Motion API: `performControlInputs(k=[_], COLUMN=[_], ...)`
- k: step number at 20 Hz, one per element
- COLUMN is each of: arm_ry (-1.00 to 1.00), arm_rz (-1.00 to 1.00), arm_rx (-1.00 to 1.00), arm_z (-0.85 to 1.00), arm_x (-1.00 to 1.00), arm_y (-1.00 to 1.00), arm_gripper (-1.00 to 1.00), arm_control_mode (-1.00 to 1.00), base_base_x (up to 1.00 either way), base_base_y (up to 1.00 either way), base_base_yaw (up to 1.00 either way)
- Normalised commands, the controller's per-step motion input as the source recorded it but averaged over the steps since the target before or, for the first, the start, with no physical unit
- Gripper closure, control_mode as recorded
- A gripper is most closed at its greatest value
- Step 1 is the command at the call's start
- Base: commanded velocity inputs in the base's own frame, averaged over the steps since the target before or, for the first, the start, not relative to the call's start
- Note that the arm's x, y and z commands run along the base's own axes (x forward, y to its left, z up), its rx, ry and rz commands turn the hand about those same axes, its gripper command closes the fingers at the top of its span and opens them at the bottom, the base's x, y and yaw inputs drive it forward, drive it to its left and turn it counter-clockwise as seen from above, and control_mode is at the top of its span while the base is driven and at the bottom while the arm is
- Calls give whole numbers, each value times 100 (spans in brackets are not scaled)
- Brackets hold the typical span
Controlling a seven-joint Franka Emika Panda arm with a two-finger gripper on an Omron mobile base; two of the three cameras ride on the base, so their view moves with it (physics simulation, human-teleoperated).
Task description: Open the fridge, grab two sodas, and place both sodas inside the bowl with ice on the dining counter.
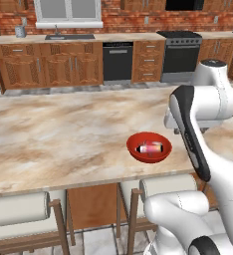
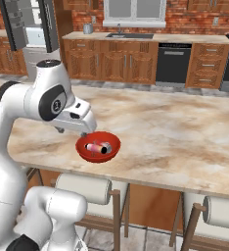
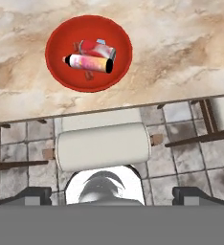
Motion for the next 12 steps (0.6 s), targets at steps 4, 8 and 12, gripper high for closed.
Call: performControlInputs(k=[4, 8, 12], arm_ry=[7, 7, 8], arm_rz=[4, 3, 2], arm_rx=[3, 3, 3], arm_z=[-26, -24, -23], arm_x=[34, 30, 25], arm_y=[0, 0, 0], arm_gripper=[-100, -100, -100], arm_control_mode=[-100, -100, -100], base_base_x=[0, 0, 0], base_base_y=[0, 0, 0], base_base_yaw=[0, 0, 0])
